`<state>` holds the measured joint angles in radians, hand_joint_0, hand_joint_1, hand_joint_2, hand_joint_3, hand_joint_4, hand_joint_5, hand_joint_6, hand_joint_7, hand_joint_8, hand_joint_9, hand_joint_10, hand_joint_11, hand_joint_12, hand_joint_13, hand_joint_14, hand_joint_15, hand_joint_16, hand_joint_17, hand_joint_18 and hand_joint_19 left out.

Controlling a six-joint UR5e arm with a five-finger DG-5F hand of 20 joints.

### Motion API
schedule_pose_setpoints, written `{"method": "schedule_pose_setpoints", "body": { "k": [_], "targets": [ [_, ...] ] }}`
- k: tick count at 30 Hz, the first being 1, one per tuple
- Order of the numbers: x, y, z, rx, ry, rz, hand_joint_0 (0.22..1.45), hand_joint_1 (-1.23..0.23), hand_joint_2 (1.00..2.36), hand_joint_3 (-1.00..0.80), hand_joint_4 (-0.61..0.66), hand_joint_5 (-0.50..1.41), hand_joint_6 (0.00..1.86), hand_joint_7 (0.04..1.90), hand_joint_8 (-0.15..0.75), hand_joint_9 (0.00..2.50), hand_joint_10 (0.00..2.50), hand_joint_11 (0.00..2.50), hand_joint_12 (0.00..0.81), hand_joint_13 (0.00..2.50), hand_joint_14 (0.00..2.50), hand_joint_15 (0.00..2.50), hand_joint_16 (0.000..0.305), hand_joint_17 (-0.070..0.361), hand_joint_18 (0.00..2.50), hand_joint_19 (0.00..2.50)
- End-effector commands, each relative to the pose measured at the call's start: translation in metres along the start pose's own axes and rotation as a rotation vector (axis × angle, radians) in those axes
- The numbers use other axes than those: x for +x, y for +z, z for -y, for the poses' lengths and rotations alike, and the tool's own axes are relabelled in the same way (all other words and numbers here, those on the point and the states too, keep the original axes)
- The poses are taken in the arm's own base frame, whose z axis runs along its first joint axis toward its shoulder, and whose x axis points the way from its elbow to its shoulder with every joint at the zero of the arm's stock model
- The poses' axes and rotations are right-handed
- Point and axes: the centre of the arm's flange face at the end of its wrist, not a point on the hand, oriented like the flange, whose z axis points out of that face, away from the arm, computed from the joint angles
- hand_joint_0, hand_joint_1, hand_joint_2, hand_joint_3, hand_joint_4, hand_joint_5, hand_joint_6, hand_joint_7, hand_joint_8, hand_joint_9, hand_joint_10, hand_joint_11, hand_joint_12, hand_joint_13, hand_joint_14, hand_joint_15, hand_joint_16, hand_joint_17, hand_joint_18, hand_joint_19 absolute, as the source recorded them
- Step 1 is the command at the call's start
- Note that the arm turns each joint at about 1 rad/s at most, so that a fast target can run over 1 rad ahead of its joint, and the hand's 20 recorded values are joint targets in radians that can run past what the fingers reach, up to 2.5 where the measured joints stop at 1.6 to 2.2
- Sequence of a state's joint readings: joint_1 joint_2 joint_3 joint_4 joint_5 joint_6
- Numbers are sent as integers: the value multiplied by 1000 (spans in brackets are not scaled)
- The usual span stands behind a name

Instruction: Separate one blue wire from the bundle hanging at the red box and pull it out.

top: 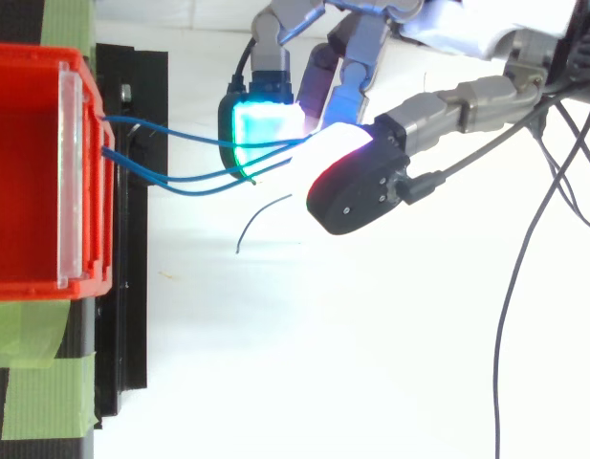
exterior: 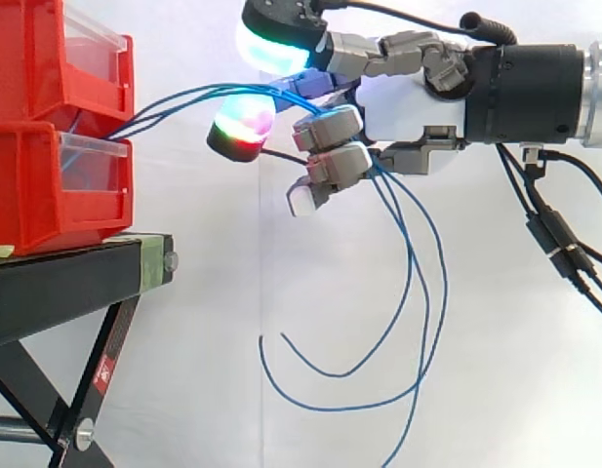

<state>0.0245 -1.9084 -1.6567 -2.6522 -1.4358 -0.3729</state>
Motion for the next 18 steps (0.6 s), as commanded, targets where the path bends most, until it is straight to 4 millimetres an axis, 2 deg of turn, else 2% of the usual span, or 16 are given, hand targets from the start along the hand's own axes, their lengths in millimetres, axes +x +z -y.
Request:
{"method": "schedule_pose_setpoints", "body": {
  "k": [1,6,10,11,12,18],
  "targets": [
    [0,0,1,1,0,-1,597,-639,1010,-401,167,-145,891,988,341,1544,13,1606,441,1554,20,1295,49,110,994,607],
    [1,0,0,-1,0,-1,581,-693,1021,-238,128,-116,893,1074,355,1654,16,1663,448,1626,19,1313,48,109,1049,609],
    [0,0,0,2,0,6,563,-693,1023,-181,117,-109,889,1102,347,1682,16,1662,451,1644,19,1307,50,112,1066,619],
    [0,0,0,2,0,6,563,-675,1019,-165,126,-104,888,1087,376,1695,15,1655,498,1678,18,1281,56,125,1128,582],
    [0,0,0,2,0,6,562,-668,1018,-156,136,-105,887,1082,386,1690,14,1633,511,1684,16,1281,57,129,1141,573],
    [0,0,0,2,0,6,556,-680,1011,-153,197,-127,885,1034,410,1624,10,1570,550,1647,13,1273,65,146,1150,547]
  ]
}}
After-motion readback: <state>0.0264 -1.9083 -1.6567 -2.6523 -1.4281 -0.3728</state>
